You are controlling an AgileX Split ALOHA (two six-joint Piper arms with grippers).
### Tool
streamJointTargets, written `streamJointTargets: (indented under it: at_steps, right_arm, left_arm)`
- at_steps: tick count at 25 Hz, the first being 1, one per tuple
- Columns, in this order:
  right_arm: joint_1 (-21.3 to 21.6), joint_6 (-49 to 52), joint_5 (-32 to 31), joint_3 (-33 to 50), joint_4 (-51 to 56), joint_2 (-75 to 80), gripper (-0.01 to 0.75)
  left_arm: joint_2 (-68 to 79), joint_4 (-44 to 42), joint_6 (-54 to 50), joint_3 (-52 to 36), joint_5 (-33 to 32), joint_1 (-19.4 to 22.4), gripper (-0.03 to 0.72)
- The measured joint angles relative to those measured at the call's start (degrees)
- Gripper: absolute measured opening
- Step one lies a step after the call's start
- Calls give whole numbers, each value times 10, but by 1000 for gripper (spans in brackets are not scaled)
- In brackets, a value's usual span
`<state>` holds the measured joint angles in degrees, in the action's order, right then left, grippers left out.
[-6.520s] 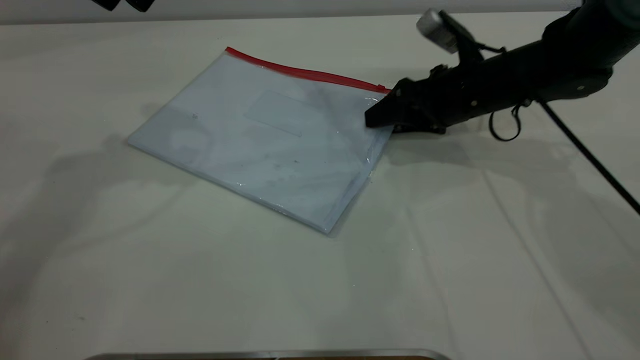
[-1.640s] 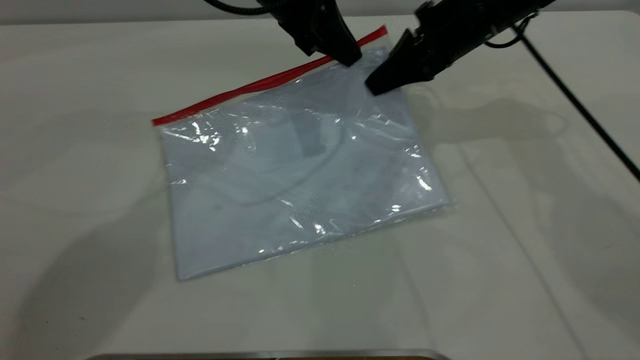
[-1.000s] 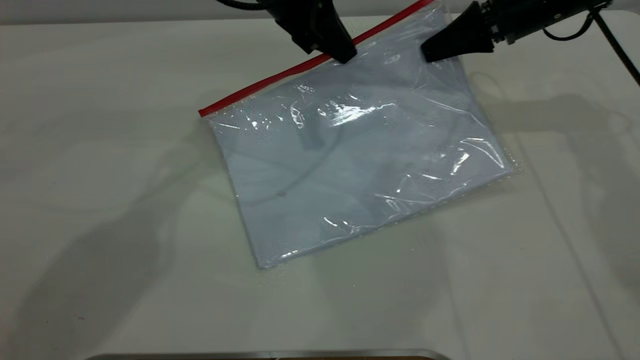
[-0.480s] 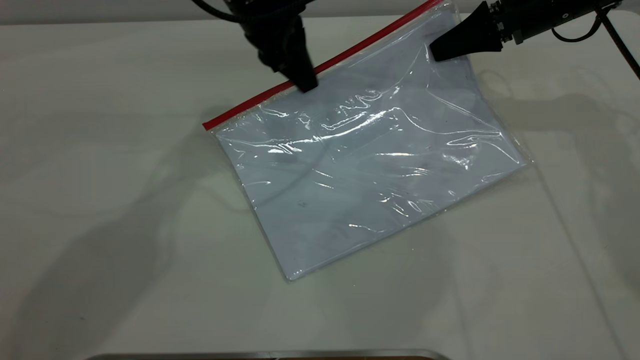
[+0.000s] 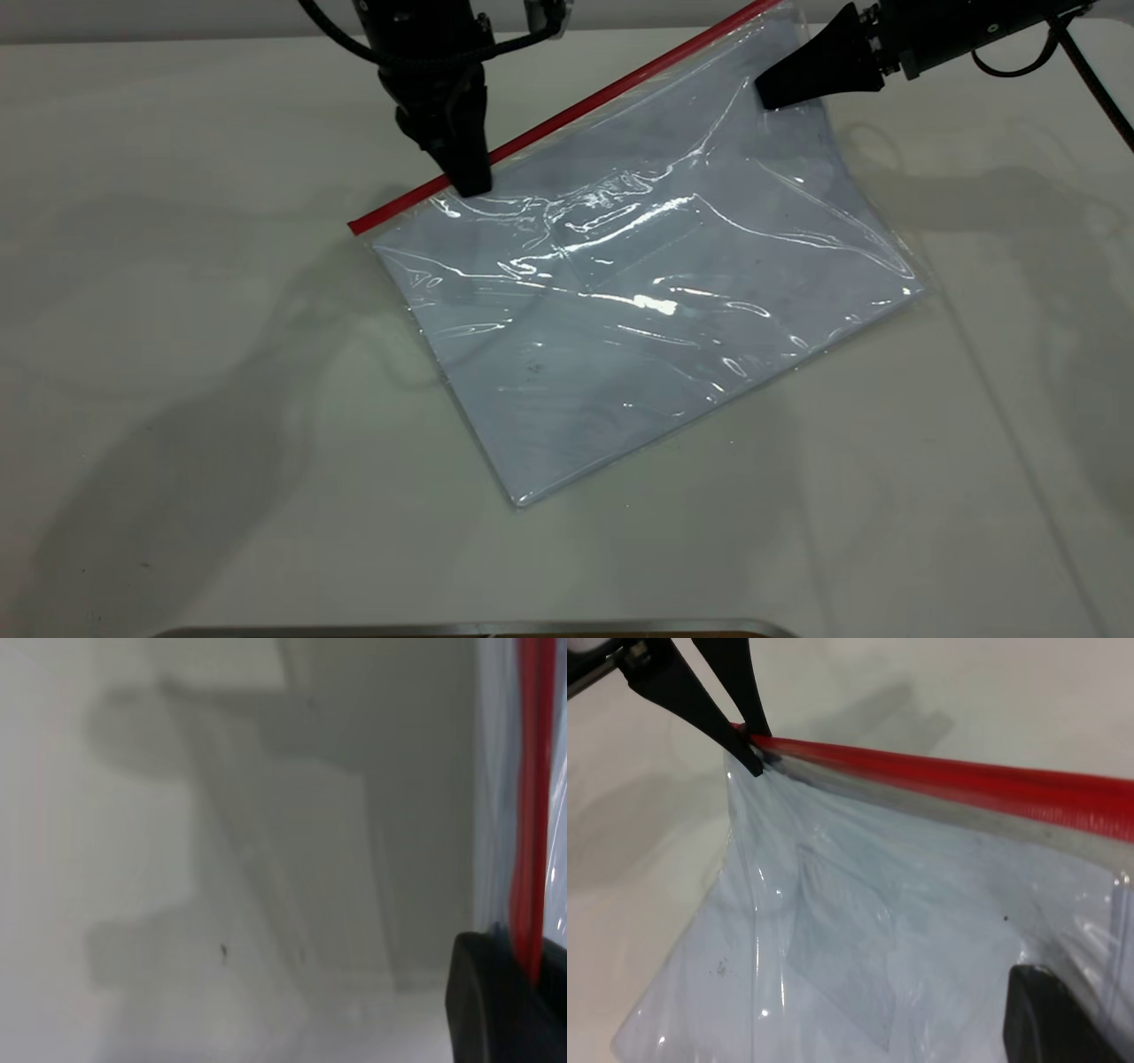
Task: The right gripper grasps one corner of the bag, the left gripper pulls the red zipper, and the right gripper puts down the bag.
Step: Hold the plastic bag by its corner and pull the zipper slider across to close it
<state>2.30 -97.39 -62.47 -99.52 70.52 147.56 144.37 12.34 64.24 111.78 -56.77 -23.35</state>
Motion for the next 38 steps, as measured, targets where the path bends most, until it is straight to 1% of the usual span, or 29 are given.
streamJointTargets:
  at_steps: [9, 17, 21, 31, 35, 38]
  right_arm:
    - [-1, 2, 1, 1, 6, 0, 35]
    - [-1, 3, 11, 1, 15, 0, 37]
    - [0, 5, 27, 1, 23, 0, 39]
    - [26, 29, 48, 4, 35, 0, 53]
    - [28, 31, 57, 4, 41, 0, 91]
    - [34, 31, 85, 4, 43, 0, 184]
  left_arm:
    - [-4, -59, -1, 2, -36, -2, 46]
    - [-4, -75, -1, 2, -44, -2, 49]
    - [-4, -79, -1, 1, -44, -2, 49]
    - [-4, -86, -1, 1, -46, -1, 50]
    - [-3, -94, -1, 1, -55, 0, 56]
    - [-3, -115, -2, -1, -87, 4, 75]
